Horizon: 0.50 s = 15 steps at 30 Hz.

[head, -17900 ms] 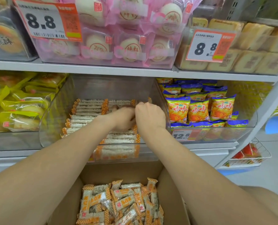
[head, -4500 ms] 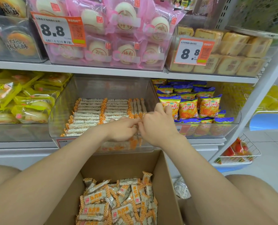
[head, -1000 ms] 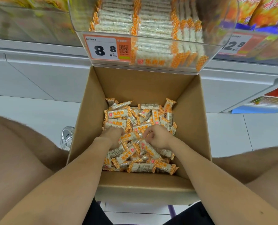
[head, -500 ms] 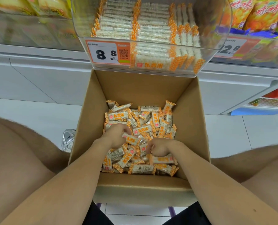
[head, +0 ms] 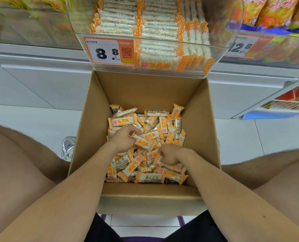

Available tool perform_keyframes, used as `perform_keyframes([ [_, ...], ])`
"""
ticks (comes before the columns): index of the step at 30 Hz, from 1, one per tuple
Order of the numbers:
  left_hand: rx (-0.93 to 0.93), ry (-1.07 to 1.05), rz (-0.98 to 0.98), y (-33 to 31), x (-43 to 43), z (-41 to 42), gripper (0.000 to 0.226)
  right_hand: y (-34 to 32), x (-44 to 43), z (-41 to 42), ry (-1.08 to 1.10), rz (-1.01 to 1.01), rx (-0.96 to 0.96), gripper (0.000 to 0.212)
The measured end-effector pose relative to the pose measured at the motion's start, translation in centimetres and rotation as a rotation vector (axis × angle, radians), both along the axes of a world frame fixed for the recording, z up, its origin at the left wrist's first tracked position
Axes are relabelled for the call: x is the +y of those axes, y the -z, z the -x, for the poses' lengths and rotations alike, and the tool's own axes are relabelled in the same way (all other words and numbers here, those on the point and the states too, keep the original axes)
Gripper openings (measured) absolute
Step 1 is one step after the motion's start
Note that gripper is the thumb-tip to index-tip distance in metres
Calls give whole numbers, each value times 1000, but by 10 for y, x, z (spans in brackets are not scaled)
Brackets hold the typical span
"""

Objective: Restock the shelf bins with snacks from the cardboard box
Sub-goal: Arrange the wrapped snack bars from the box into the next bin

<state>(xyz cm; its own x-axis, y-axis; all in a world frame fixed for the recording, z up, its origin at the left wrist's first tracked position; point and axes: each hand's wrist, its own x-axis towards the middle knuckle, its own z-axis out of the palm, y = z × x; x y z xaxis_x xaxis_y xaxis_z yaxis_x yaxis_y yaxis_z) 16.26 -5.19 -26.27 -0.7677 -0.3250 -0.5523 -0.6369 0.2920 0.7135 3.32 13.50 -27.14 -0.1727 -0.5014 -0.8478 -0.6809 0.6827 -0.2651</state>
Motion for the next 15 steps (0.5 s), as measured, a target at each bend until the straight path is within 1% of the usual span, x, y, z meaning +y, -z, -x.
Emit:
perform_keyframes([
  [2,27,-93,0,-3,-2,0,31,-10,-5,10,302,188,-2,37],
  [3,33,-155,-34,-5,-3,1,31,-16,-8,15,471,294,-13,38],
  [4,36,-221,-82,-8,-4,1,32,-22,-10,19,644,393,-44,34],
  [6,36,-342,-183,-18,-5,3,32,-37,-14,23,975,567,-169,31],
  [8,49,-441,-283,-30,-4,6,31,-50,-16,25,1202,668,-291,25],
  [9,60,-491,-344,-36,-3,7,30,-56,-17,26,1272,702,-325,22],
  [11,89,-587,-500,-49,-2,9,24,-65,-16,25,1309,739,-287,14],
  [13,149,-632,-609,-66,-2,9,24,-75,-14,25,1227,741,-189,13],
  [14,191,-620,-611,-75,-3,9,27,-81,-12,26,1171,746,-167,16],
  [15,231,-584,-568,-83,-4,9,29,-88,-12,25,1117,769,-172,18],
])
